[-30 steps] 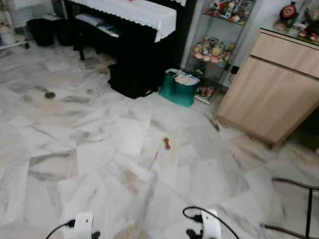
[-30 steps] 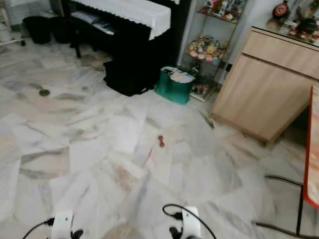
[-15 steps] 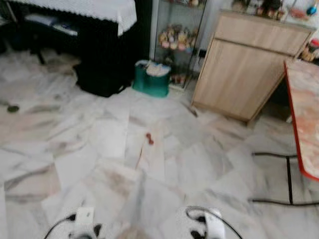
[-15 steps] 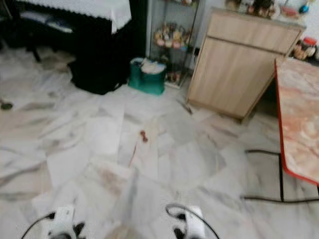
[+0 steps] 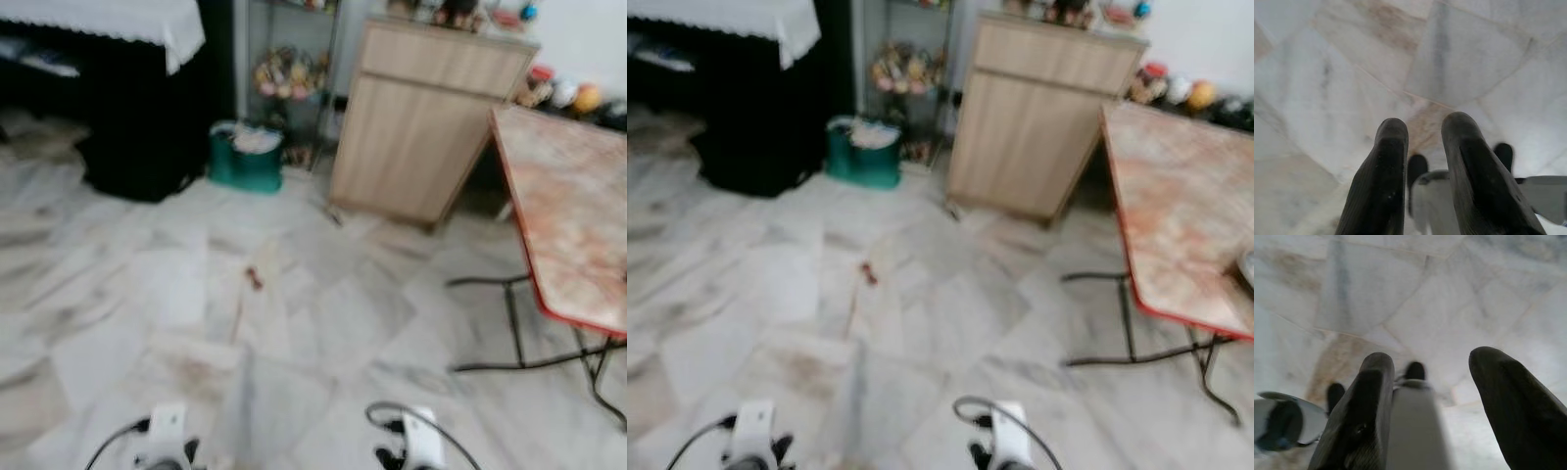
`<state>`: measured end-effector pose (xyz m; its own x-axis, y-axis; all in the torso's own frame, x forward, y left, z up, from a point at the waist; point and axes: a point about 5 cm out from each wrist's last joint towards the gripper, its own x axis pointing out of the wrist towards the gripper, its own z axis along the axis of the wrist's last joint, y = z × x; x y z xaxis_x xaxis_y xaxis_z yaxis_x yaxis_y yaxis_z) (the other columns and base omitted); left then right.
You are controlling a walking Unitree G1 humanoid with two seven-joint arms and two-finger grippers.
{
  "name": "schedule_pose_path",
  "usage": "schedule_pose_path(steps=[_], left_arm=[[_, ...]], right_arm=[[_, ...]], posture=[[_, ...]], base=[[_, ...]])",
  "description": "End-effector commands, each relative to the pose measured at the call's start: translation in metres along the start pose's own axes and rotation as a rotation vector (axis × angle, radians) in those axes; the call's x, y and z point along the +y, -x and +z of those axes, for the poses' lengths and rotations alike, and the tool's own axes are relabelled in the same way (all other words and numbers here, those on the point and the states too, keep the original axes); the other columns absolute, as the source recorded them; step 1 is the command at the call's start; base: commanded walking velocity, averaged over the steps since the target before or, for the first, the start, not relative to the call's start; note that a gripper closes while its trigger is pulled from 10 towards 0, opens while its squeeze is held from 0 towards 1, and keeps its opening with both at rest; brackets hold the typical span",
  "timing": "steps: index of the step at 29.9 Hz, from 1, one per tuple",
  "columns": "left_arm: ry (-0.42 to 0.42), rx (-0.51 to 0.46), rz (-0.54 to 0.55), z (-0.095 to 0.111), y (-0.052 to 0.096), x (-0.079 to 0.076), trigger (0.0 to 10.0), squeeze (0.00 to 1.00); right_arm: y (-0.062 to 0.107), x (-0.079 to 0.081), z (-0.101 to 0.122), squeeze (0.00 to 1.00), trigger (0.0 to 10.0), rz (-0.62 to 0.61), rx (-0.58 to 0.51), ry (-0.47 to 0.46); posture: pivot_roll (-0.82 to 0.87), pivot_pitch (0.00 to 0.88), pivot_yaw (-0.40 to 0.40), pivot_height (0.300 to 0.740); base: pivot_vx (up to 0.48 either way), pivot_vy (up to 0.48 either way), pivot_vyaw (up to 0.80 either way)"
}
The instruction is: Setting the table
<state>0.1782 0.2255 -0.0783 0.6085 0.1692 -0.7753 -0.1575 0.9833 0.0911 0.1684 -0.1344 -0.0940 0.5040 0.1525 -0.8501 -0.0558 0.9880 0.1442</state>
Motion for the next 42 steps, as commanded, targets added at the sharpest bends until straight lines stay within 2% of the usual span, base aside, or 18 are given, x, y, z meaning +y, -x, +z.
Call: schedule_pose_path(steps=[1, 13, 18, 32, 37, 42], left_arm=[[0.015, -0.011, -0.021, 0.0055, -0.0017, -0.0111, 10.0, 0.00], [0.024, -0.023, -0.015, 0.0081, -0.0020, -0.0091, 10.0, 0.00], [0.025, -0.028, -0.005, 0.0096, -0.0020, -0.0047, 10.0, 0.00], [0.024, -0.042, -0.012, 0.0124, -0.0024, -0.0066, 10.0, 0.00], [-0.031, -0.022, -0.019, 0.0104, -0.0024, -0.0061, 10.0, 0.00], [-0.033, -0.017, -0.023, 0.0085, -0.0021, -0.0064, 10.0, 0.00]], right_arm=[[0.0022, -0.0149, 0.0009, 0.00, 10.0, -0.051, -0.004, -0.006], [0.0024, -0.0171, 0.0017, 0.00, 10.0, -0.072, -0.006, -0.019], [0.0024, -0.0170, 0.0032, 0.00, 10.0, -0.075, -0.023, -0.023], [0.0023, -0.0170, 0.0028, 0.00, 10.0, -0.089, -0.023, -0.033], [0.0024, -0.0175, 0.0029, 0.00, 10.0, -0.095, -0.025, -0.032], [0.0026, -0.0187, 0.0030, 0.00, 10.0, -0.112, -0.030, -0.032]], posture=[[0.08, 0.000, -0.098, 0.740], [0.08, 0.000, -0.098, 0.740], [0.08, 0.000, -0.095, 0.740], [0.08, 0.000, -0.089, 0.740], [0.08, 0.000, -0.088, 0.740], [0.08, 0.000, -0.086, 0.740]], base=[[0.000, 0.000, -0.59], [0.000, 0.000, -0.59], [0.000, 0.000, 0.00], [0.000, 0.000, 0.00], [0.000, 0.000, 0.00], [0.000, 0.000, 0.00]])
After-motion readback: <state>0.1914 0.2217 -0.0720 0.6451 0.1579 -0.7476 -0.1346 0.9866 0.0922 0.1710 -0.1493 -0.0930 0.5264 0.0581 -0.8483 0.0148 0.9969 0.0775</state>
